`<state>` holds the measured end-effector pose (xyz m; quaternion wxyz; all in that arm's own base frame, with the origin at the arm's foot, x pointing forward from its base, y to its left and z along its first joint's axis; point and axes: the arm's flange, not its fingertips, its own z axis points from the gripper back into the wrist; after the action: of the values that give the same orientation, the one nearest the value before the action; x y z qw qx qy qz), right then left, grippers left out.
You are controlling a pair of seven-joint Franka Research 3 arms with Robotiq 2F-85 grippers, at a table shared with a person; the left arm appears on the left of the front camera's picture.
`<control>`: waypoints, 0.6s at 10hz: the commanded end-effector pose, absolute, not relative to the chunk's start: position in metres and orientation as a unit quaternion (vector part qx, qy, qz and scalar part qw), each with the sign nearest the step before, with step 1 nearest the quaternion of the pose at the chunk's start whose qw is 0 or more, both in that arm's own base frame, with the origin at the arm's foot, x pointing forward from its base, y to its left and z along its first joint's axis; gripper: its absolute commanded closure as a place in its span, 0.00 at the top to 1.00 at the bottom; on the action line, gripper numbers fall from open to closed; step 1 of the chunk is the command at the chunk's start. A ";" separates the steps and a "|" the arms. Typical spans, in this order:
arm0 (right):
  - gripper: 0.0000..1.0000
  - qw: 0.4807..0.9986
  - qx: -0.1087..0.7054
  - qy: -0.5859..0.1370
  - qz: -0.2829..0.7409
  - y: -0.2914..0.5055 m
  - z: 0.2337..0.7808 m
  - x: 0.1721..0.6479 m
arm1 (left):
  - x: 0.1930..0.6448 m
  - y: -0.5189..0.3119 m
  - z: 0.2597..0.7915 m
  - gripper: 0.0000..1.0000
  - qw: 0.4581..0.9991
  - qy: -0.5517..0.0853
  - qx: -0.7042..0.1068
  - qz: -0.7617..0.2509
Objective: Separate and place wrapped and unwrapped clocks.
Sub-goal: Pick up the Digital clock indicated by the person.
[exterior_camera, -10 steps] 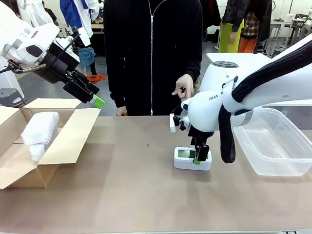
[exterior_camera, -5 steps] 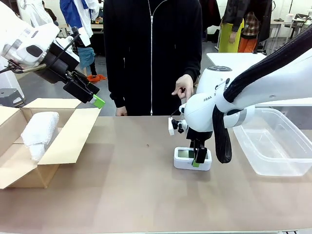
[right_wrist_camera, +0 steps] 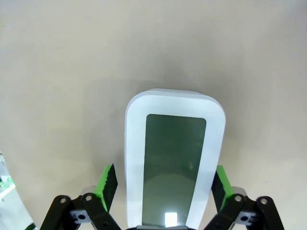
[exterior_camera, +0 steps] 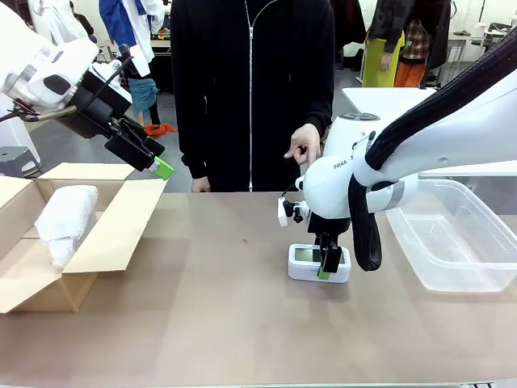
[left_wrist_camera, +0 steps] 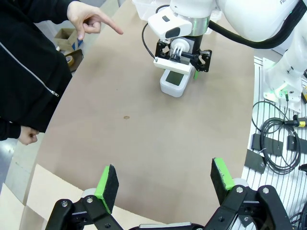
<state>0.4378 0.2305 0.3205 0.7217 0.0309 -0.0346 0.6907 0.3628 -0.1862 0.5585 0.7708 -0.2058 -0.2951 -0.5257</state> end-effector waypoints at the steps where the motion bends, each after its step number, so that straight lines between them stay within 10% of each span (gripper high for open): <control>1: 1.00 0.728 0.031 -0.024 0.684 0.235 0.317 0.444 | 0.361 -0.186 0.558 1.00 0.771 -0.294 -0.206 -0.526; 6: 0.63 0.731 0.029 -0.027 0.681 0.235 0.313 0.445 | 0.361 -0.186 0.558 1.00 0.771 -0.294 -0.206 -0.526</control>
<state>0.4419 0.2313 0.3187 0.7257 0.0330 -0.0327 0.6864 0.3628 -0.1862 0.5585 0.7708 -0.2058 -0.2951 -0.5257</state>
